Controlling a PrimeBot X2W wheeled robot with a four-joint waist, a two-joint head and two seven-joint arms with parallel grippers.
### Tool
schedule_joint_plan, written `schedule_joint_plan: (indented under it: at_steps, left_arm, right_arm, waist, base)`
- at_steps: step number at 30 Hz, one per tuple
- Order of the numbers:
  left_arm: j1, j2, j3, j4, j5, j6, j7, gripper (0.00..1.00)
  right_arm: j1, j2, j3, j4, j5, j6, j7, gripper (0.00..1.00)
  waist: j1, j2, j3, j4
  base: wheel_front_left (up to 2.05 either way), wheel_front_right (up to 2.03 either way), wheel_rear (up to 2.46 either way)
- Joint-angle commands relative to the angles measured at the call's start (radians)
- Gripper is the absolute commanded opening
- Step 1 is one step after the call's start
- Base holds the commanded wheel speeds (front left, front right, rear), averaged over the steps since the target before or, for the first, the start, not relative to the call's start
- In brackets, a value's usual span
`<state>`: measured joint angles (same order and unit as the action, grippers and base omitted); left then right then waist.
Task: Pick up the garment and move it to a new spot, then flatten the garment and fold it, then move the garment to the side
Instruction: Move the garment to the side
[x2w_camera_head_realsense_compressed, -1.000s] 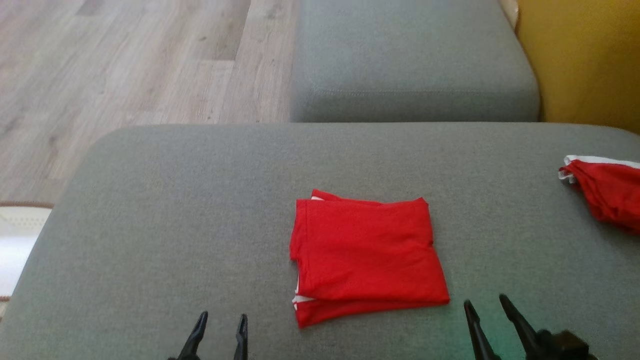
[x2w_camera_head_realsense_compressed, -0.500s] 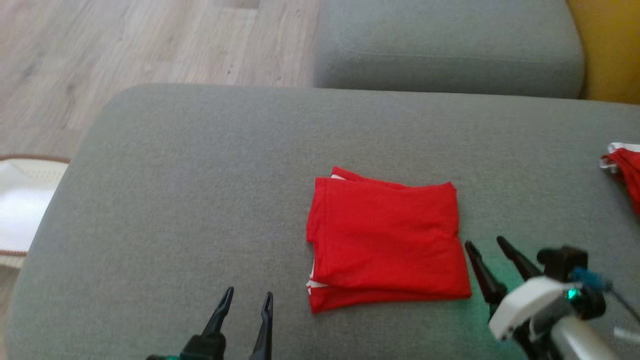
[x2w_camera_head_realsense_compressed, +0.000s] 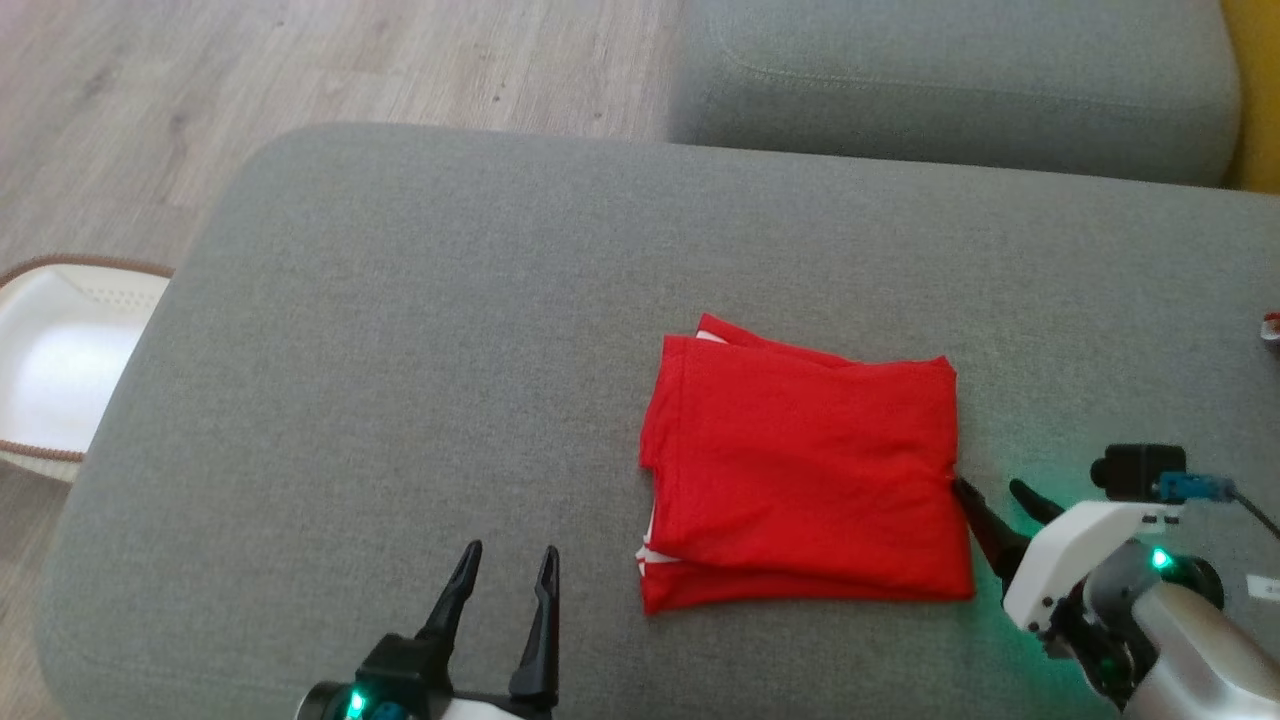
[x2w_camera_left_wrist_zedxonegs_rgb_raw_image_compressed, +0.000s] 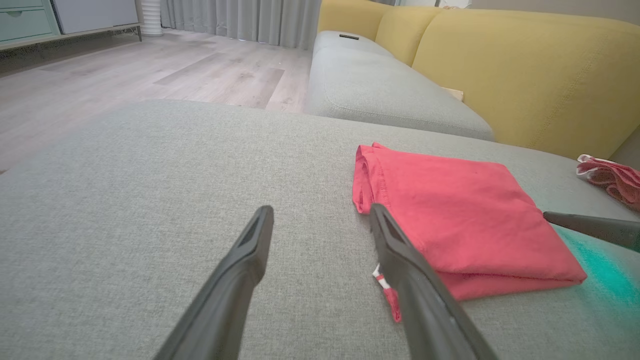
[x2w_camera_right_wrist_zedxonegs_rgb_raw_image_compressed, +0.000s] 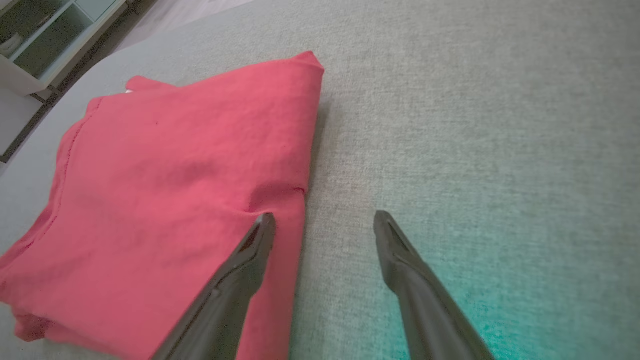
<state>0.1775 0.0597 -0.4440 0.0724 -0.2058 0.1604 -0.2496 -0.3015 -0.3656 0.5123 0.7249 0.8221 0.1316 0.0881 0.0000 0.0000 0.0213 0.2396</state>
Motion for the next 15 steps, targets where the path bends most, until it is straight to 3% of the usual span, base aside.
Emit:
schedule_joint_plan:
  at_steps: [1, 11, 12, 15]
  left_arm:
    - [-0.048, -0.009, 0.018, -0.030, -0.003, 0.007, -0.012, 1.00]
    - [-0.092, -0.009, -0.026, -0.030, 0.003, 0.022, -0.012, 1.00]
    - [-0.093, -0.009, -0.029, -0.031, 0.005, 0.025, -0.012, 1.00]
    - [-0.097, -0.009, -0.035, -0.031, 0.008, 0.033, -0.012, 1.00]
  right_arm:
    - [-0.048, -0.021, 0.013, -0.011, 0.010, -0.001, -0.019, 1.00]
    - [-0.133, 0.010, 0.088, 0.083, 0.078, -0.001, -0.014, 0.97]
    - [-0.133, 0.012, 0.100, 0.087, 0.089, -0.001, -0.001, 0.67]
    - [-0.128, 0.008, 0.134, 0.086, 0.122, -0.001, 0.031, 0.00]
  waist:
    - [0.0000, 0.0000, 0.006, 0.001]
    - [0.0000, 0.0000, 0.056, 0.013]
    - [0.0000, 0.0000, 0.059, 0.014]
    - [0.0000, 0.0000, 0.063, 0.015]
  base:
    - [0.00, 0.00, 0.00]
    - [0.00, 0.00, 0.00]
    - [0.00, 0.00, 0.00]
    - [0.00, 0.00, 0.00]
